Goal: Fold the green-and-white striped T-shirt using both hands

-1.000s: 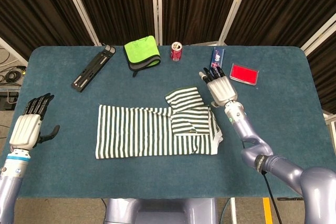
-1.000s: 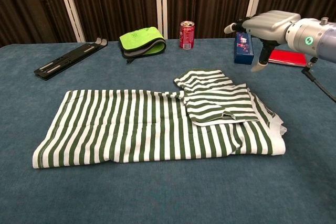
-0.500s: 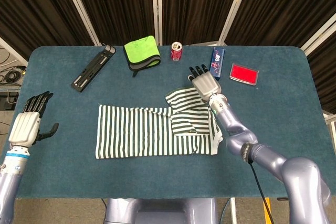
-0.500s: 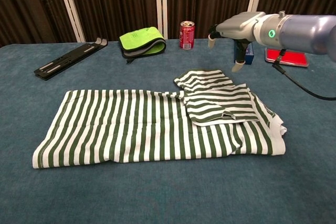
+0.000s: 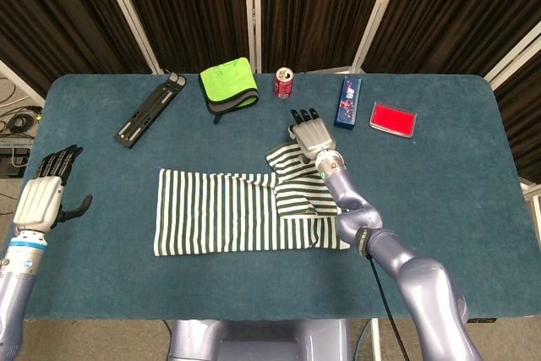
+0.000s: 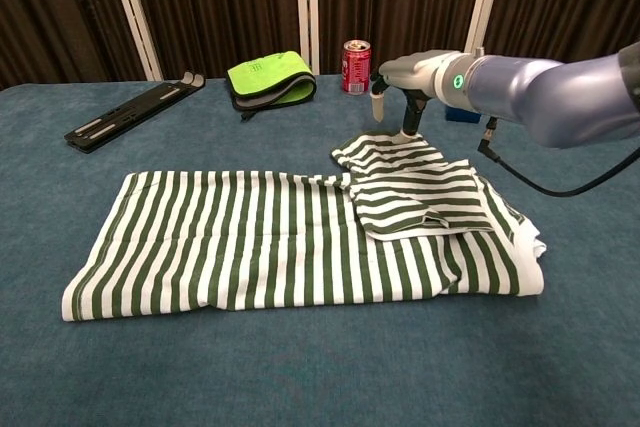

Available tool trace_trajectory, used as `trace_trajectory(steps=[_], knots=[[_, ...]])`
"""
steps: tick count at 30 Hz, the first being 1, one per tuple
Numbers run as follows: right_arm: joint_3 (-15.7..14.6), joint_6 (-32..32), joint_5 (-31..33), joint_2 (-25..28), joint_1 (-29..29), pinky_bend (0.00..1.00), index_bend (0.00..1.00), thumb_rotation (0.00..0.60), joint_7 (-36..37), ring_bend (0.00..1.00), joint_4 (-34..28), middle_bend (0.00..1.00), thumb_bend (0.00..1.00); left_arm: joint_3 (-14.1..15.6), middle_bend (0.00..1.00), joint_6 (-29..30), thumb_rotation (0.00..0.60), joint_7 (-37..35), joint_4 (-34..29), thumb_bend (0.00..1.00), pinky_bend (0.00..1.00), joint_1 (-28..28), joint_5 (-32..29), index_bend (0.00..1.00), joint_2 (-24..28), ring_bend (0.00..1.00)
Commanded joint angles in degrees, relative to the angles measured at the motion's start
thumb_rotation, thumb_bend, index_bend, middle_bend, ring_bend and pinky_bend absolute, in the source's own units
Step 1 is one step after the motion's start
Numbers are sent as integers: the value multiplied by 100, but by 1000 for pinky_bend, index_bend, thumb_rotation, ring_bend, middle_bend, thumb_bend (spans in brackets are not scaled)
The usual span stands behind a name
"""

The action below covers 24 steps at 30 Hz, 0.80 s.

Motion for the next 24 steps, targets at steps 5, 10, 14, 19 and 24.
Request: trace_trajectory(steps=[5,10,14,19,24], knots=[[33,-275,-149,-389,213,0,416,600,511,0,520,16,216,-5,0,-42,600,-12,57,402,0,-12,6,0,-41,0],[5,-301,-279,-561,330,0,419,600,727,0,841,18,236,-35,0,-50,600,-63,95,401,0,0,-22,0,-41,0],[-6,-272,-347,-702,398,0,419,600,821,0,1117,18,263,-55,0,-61,600,-87,130,401,0,4,-45,0,-47,0],[-65,-519,-427,-762,455,0,400,600,874,0,1356,13,275,-62,0,-83,600,-56,153,401,0,2,-65,0,-66,0],[-154,-728,-528,-812,406,0,386,600,916,0,1503,4,272,-64,0,-87,600,-17,147,401,0,5,-66,0,-83,0]])
